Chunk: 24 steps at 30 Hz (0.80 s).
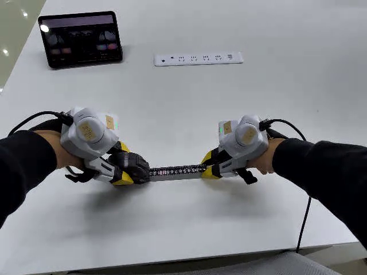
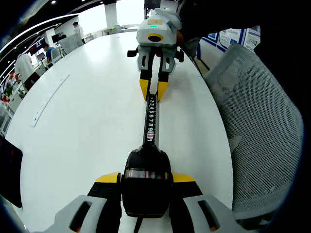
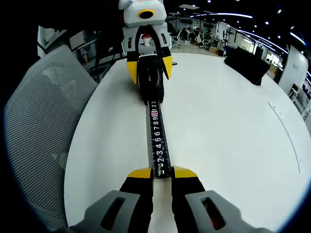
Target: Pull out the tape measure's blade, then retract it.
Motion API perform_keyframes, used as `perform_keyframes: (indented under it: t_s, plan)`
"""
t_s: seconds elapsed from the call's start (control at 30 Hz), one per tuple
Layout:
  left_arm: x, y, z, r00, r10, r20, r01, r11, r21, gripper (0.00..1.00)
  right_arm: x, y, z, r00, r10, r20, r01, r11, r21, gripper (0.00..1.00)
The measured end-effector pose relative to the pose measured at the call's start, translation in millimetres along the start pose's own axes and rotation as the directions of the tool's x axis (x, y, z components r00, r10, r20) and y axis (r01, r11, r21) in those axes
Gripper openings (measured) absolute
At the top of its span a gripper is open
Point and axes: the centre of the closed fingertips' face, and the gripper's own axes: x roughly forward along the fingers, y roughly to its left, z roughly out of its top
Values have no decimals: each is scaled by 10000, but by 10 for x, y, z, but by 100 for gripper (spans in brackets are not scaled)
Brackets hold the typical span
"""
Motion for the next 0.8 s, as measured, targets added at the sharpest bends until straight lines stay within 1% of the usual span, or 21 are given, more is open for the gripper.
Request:
perform_keyframes:
  t_s: [0.47, 0.53, 0.8]
  plan:
    - [-1, 0, -8, 10000, 16, -31, -16, 10000, -19, 34, -81, -13, -104, 9999, -71, -101, 72, 10000, 68, 8]
    - [-2, 0, -6, 10000, 30, -38, -30, 10000, -14, 34, -98, -18, -123, 9999, -87, -121, 87, 10000, -16, 8]
    - [-2, -1, -8, 10000, 33, -80, -33, 10000, -25, 34, -196, -52, -244, 9997, -143, -188, 146, 9998, 153, 8]
